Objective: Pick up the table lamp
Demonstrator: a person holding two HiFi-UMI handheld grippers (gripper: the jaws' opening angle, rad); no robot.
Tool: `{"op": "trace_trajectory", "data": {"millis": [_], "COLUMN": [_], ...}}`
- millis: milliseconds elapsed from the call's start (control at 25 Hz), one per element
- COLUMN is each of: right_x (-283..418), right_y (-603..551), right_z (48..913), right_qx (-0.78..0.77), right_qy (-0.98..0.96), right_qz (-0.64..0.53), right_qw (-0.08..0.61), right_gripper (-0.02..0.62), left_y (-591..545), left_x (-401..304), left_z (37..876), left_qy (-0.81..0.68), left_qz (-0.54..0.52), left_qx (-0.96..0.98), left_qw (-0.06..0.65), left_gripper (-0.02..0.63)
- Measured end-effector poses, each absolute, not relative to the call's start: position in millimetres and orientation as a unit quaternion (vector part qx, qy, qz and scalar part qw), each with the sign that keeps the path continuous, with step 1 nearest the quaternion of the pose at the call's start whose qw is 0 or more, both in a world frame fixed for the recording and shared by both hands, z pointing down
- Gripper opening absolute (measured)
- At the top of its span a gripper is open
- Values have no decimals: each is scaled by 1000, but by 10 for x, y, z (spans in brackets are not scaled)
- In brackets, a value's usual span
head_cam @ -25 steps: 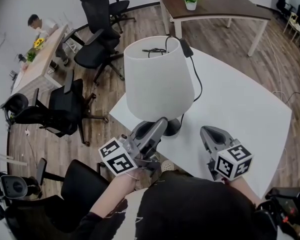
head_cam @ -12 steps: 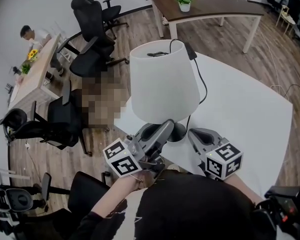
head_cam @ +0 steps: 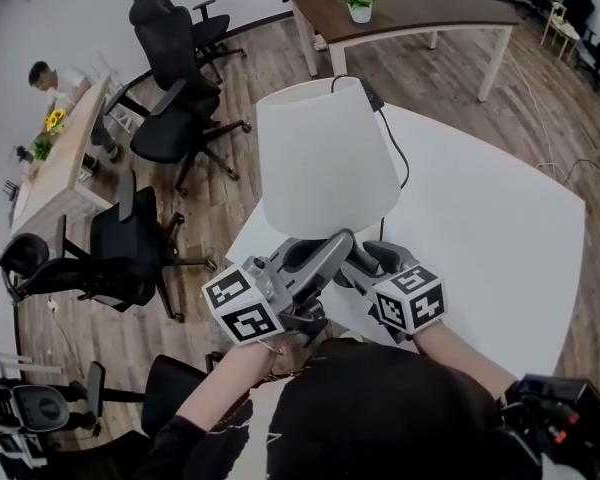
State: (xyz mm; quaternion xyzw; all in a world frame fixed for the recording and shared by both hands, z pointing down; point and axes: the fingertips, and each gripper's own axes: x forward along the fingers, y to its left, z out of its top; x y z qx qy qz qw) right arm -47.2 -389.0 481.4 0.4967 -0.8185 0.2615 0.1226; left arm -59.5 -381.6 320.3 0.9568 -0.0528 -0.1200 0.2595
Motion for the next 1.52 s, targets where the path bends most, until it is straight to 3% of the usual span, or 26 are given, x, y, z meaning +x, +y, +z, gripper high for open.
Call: {"op": "trace_trajectory", "data": {"millis": [400, 1080, 1520], "right_x": [-527, -460, -378], "right_y": [-4043, -4054, -3974], "right_z": [5012, 4938, 4646], "right_qx": [515, 534, 545], "right_qy": [-808, -801, -808], "right_qz": [200, 216, 185], "right_qw": [206, 160, 125], "right_gripper": [197, 172, 172], "left_y": [-3925, -3835, -3640], "left_x": [-601, -517, -421], "left_z": [3223, 3149, 2873], "left_qy": [-46, -38, -27], "left_qz": [-93, -84, -91], "left_qx": [967, 972, 981], "left_qw": [234, 216, 167], "left_gripper": [21, 21, 21]}}
